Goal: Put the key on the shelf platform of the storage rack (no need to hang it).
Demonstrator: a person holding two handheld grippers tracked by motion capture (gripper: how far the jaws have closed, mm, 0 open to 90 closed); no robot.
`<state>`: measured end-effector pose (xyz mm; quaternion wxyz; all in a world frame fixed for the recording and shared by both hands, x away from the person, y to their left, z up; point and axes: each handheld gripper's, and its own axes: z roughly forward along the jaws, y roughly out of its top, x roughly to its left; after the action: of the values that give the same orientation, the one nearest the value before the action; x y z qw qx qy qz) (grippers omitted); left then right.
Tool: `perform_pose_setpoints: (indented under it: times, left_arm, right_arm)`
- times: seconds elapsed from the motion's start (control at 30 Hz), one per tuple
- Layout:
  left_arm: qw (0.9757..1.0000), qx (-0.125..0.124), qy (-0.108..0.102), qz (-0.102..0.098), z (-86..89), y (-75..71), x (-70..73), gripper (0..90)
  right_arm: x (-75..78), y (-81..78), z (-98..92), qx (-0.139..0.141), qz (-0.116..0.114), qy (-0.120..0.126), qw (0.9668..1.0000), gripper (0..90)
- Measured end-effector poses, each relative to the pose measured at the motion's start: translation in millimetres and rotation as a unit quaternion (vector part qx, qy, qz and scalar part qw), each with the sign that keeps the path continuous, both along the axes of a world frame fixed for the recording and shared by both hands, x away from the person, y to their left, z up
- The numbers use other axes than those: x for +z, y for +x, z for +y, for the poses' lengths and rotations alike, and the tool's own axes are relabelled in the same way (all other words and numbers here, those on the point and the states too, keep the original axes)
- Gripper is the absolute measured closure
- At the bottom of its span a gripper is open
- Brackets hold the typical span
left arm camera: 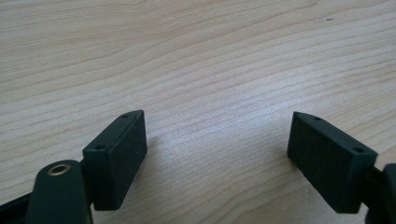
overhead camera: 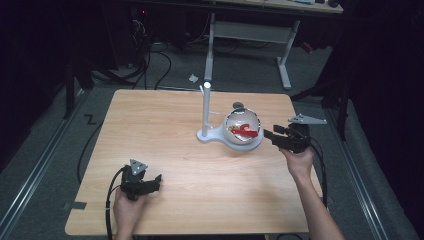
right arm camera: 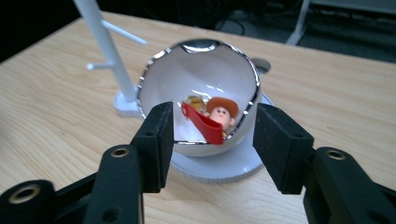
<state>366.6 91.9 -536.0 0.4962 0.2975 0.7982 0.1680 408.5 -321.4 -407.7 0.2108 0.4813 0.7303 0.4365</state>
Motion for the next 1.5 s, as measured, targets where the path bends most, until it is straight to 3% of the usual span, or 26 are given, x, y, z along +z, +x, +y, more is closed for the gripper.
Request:
perform_pose_setpoints:
  times: [0.3,0.93,1.5]
  left_arm:
    - [1.0000,0.000,0.000,0.000,-0.2,0.0,-0.1,20.0]
    - [1.0000,0.000,0.001,0.000,-0.2,0.0,-0.2,20.0]
    - [1.0000,0.000,0.001,0.000,-0.2,-0.1,-0.2,20.0]
  right_arm:
    - [-8.6,-18.2,-7.9,-0.009,0.003,-0.018,0.9998,48.4]
    - [-15.3,-54.5,-26.0,-0.016,-0.011,-0.001,0.9998,48.6]
    - [-24.2,-75.7,-20.5,-0.006,-0.016,0.018,0.9997,48.6]
